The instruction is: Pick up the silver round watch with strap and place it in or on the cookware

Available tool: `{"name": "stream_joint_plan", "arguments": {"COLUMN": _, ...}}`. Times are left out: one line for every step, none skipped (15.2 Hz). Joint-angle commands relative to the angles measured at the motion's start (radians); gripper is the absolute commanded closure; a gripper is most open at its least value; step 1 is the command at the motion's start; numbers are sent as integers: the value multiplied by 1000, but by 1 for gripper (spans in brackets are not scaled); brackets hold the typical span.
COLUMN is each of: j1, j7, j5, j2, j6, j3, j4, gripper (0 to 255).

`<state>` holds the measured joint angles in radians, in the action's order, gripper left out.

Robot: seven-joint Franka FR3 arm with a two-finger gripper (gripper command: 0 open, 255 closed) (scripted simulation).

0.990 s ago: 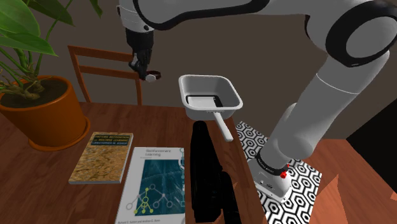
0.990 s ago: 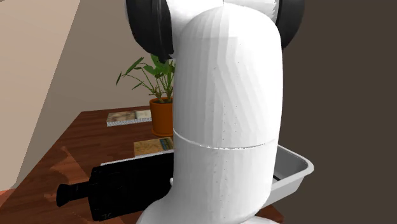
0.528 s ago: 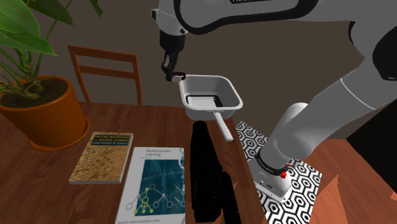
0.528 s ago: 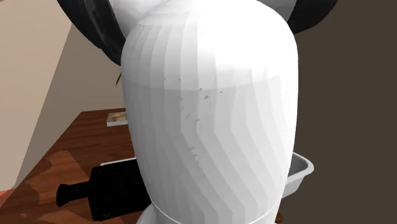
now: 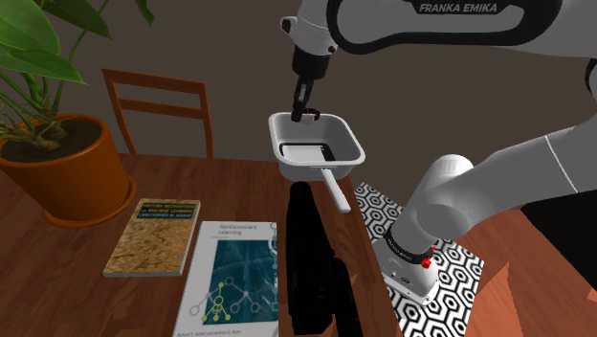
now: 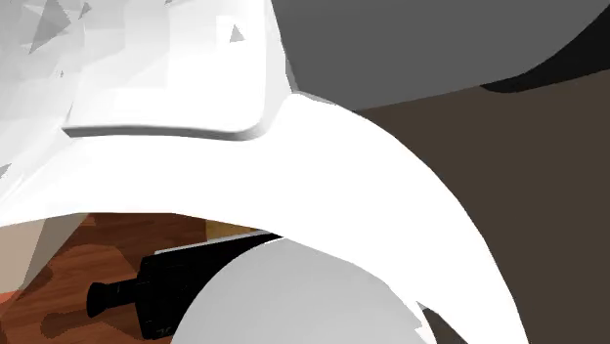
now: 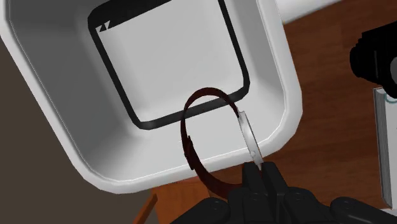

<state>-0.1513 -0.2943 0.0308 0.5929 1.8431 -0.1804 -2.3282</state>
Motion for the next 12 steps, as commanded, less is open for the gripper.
{"name": "stream_joint_plan", "arguments": {"j1": 2, "j7": -33, "j5": -3, "j2": 76, "j6": -19, "j3": 29, "j4": -57, "gripper": 255}}
{"name": "stream_joint_plan", "arguments": {"j1": 3, "j7": -48, "j5": -7, "j2": 112, "j6": -32, "j3": 44, "j4": -80, "gripper": 255}}
{"name": "stream_joint_plan", "arguments": {"j1": 5, "j7": -64, "j5": -11, "j2": 148, "j6": -45, "j3": 59, "j4": -103, "gripper": 255}}
{"name": "stream_joint_plan", "arguments": {"j1": 6, "j7": -72, "j5": -14, "j2": 165, "j6": -52, "j3": 66, "j4": -113, "gripper": 255}}
{"name": "stream_joint_plan", "arguments": {"j1": 6, "j7": -71, "j5": -14, "j2": 167, "j6": -39, "j3": 66, "j4": -127, "gripper": 255}}
{"name": "stream_joint_plan", "arguments": {"j1": 5, "j7": -71, "j5": -13, "j2": 168, "j6": -26, "j3": 65, "j4": -142, "gripper": 255}}
{"name": "stream_joint_plan", "arguments": {"j1": 5, "j7": -70, "j5": -13, "j2": 170, "j6": -13, "j3": 65, "j4": -156, "gripper": 255}}
{"name": "stream_joint_plan", "arguments": {"j1": 5, "j7": -69, "j5": -12, "j2": 170, "j6": 0, "j3": 64, "j4": -170, "gripper": 255}}
{"name": "stream_joint_plan", "arguments": {"j1": 4, "j7": -69, "j5": -12, "j2": 171, "j6": 13, "j3": 63, "j4": -184, "gripper": 255}}
{"name": "stream_joint_plan", "arguments": {"j1": 4, "j7": -68, "j5": -11, "j2": 171, "j6": 26, "j3": 62, "j4": -197, "gripper": 255}}
{"name": "stream_joint_plan", "arguments": {"j1": 3, "j7": -68, "j5": -11, "j2": 172, "j6": 39, "j3": 62, "j4": -211, "gripper": 255}}
{"name": "stream_joint_plan", "arguments": {"j1": 3, "j7": -67, "j5": -10, "j2": 172, "j6": 53, "j3": 61, "j4": -224, "gripper": 255}}
